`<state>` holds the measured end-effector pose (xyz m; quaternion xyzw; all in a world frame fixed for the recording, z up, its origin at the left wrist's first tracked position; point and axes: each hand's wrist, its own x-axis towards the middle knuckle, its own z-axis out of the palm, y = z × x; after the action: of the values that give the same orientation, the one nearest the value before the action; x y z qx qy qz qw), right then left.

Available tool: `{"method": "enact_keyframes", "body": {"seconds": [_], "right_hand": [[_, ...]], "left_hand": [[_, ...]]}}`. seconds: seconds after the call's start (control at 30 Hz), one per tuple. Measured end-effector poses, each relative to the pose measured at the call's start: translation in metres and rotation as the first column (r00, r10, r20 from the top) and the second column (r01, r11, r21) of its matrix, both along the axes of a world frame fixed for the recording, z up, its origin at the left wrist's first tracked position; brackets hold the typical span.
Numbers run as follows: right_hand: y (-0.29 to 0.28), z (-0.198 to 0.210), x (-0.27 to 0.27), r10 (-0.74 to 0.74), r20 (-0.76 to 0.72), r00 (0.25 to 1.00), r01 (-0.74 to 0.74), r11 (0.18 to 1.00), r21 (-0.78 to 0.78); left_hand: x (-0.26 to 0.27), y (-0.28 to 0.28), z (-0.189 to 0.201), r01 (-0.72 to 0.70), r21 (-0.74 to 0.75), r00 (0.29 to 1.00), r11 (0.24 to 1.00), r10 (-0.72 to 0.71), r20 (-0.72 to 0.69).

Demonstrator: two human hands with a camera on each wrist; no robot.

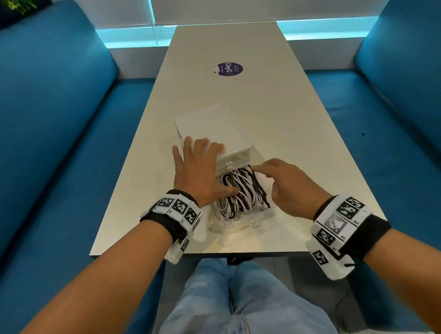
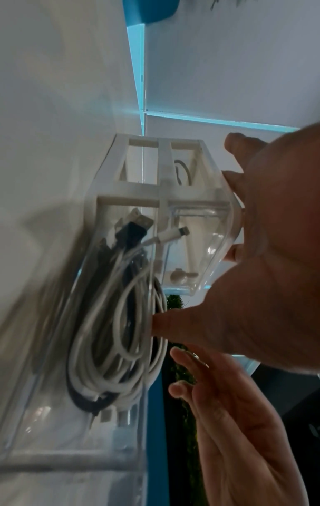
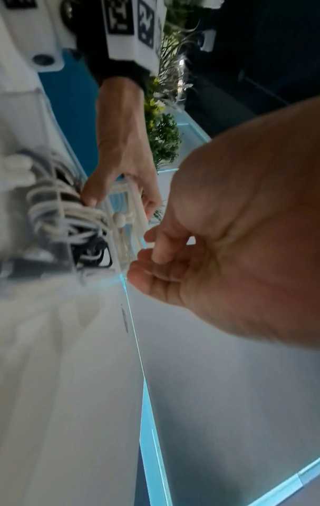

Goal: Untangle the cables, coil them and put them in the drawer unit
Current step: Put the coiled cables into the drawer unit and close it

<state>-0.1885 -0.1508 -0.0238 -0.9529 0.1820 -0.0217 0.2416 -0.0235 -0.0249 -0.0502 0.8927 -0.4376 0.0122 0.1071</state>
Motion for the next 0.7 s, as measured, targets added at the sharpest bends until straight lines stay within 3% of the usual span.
{"method": "enact_keyframes", "body": {"seconds": [0.13, 0.23, 0.33, 0.43, 0.57, 0.7], "right_hand": [[-0.008, -0.013, -0.007, 0.109, -0.116, 0.987, -0.109, 0.994, 0.011], [0.001, -0.028, -0.007, 0.207, -0.234, 0.95, -0.234, 0.968, -0.091], [0.008, -0.036, -0.006, 0.238, -0.195, 0.952, -0.283, 0.924, -0.257], [0.015, -0.038, -0.007, 0.262, -0.115, 0.958, -0.285, 0.914, -0.287], [0.023, -0.044, -0.003, 0.3, -0.256, 0.919, -0.373, 0.874, -0.313], [0.027, -0.049, 0.011, 0.292, -0.263, 0.919, -0.365, 0.882, -0.298]], "left_hand": [[0.0, 0.001, -0.002, 0.018, 0.049, 1.0, 0.999, -0.018, 0.015], [0.001, 0.001, -0.003, 0.018, 0.058, 0.999, 0.998, -0.02, 0.027], [0.002, 0.002, -0.003, 0.023, 0.053, 0.999, 0.998, -0.025, 0.031], [0.003, 0.003, -0.004, 0.032, 0.046, 0.999, 0.998, -0.034, 0.037], [0.006, 0.003, -0.007, 0.046, 0.044, 0.998, 0.998, -0.048, 0.029], [0.011, 0.005, -0.005, 0.105, 0.004, 0.994, 0.994, -0.105, 0.038]]}}
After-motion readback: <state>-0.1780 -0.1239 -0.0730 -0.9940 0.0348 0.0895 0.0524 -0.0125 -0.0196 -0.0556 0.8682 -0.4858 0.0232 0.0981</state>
